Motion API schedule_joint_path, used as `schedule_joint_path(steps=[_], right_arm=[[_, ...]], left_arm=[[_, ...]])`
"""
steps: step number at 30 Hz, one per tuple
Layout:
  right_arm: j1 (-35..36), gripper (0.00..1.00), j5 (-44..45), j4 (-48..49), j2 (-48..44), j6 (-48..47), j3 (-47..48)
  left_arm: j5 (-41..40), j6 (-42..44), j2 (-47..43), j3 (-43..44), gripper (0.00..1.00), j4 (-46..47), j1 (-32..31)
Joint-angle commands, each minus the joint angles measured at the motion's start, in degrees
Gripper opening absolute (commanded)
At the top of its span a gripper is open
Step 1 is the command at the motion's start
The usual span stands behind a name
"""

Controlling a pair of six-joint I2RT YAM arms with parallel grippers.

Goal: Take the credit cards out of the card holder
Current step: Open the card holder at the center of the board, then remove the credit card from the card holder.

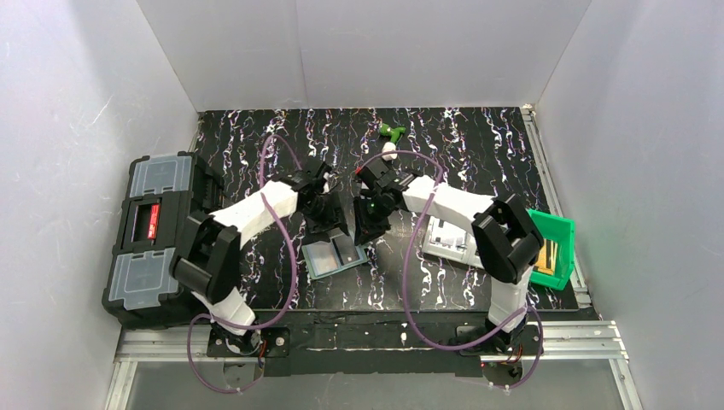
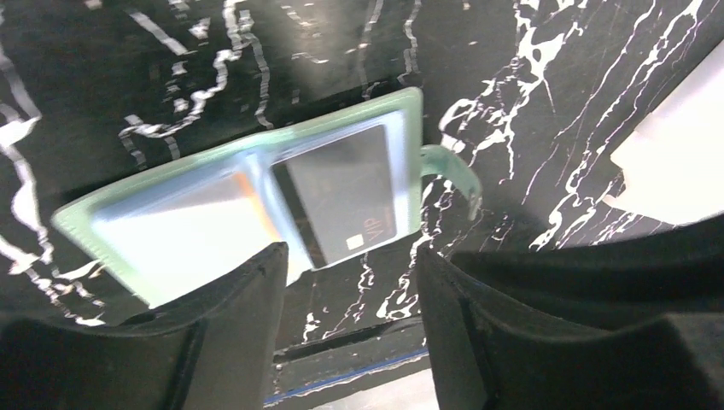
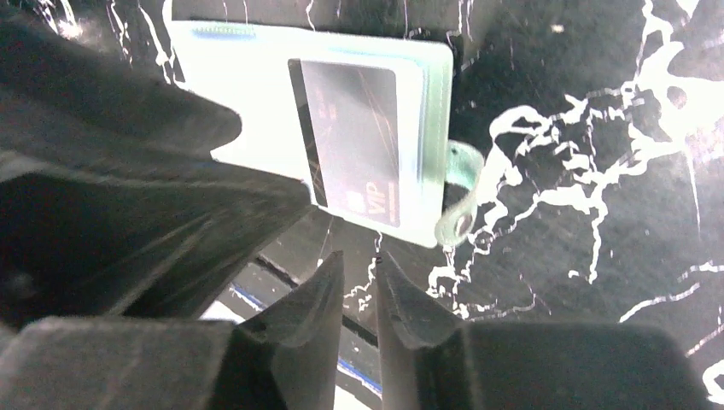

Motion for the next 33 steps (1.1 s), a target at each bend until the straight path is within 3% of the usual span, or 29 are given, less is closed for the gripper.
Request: schedule_joint_path(steps=[1, 8, 16, 26, 28, 33], right_arm=[[0.56, 0.22, 0.61, -1.76, 3.72, -1.66, 4.97], [0.64, 0.14, 2.64, -2.67, 7.64, -1.73, 7.07], [0.64, 0.09, 3.82, -3.07, 10.13, -1.3, 6.62], [1.28, 0.07, 3.99, -3.54, 12.17, -1.44, 6.53], [1.46, 0.06, 3.95, -3.91, 12.55, -1.47, 6.76], [2.05, 0.06, 3.65, -4.01, 12.99, -1.38, 7.04]], left_arm=[[-1.91, -0.15, -5.73, -4.84, 0.5, -1.78, 2.5], [0.9, -1.4, -5.38, -8.49, 0.33, 2.17, 3.14], [3.17, -3.26, -2.81, -12.67, 0.29, 8.52, 3.37], [-1.05, -4.56, -4.03, -17.47, 0.13, 10.68, 3.94], [-0.37, -5.26, -3.89, -18.73, 0.13, 12.88, 4.02], [2.61, -7.4, -4.11, -23.11, 0.23, 20.41, 4.27]])
